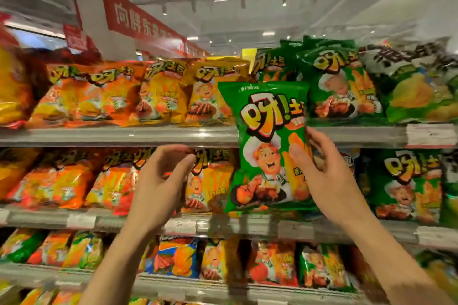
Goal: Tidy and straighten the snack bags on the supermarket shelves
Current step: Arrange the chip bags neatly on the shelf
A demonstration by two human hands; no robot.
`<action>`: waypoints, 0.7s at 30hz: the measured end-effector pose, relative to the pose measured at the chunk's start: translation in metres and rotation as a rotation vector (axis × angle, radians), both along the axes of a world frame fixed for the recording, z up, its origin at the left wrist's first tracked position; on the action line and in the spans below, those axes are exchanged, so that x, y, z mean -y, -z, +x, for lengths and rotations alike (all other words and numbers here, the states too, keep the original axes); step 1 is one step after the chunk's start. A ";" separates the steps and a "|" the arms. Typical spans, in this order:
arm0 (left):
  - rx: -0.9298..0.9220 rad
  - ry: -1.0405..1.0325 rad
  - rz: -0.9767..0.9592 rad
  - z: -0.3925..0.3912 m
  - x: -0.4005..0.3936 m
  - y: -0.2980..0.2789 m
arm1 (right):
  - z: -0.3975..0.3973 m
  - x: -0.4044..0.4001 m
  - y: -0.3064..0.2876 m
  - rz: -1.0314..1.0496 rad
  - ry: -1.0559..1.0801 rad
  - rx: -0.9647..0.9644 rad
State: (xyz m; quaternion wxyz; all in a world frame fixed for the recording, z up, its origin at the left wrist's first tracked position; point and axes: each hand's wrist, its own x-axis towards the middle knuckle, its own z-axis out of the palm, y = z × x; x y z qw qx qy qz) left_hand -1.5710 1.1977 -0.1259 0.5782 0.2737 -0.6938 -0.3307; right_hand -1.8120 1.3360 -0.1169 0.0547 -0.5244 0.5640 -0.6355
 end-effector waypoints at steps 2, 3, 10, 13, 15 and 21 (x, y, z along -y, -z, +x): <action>0.069 0.018 -0.069 -0.006 0.020 -0.018 | -0.001 0.003 -0.018 -0.022 0.075 -0.003; 0.104 0.024 -0.091 -0.010 0.028 -0.027 | -0.001 0.005 -0.028 -0.033 0.105 -0.003; 0.361 -0.189 -0.466 -0.052 0.086 -0.086 | -0.026 0.035 -0.097 -0.059 0.291 -0.083; 0.461 -0.273 -0.583 -0.071 0.106 -0.103 | -0.035 0.059 -0.121 -0.016 0.336 -0.133; 0.526 -0.272 -0.562 -0.082 0.119 -0.104 | -0.037 0.077 -0.133 0.017 0.343 -0.166; 0.544 -0.296 -0.520 -0.094 0.129 -0.089 | -0.056 0.116 -0.134 0.229 0.303 -0.200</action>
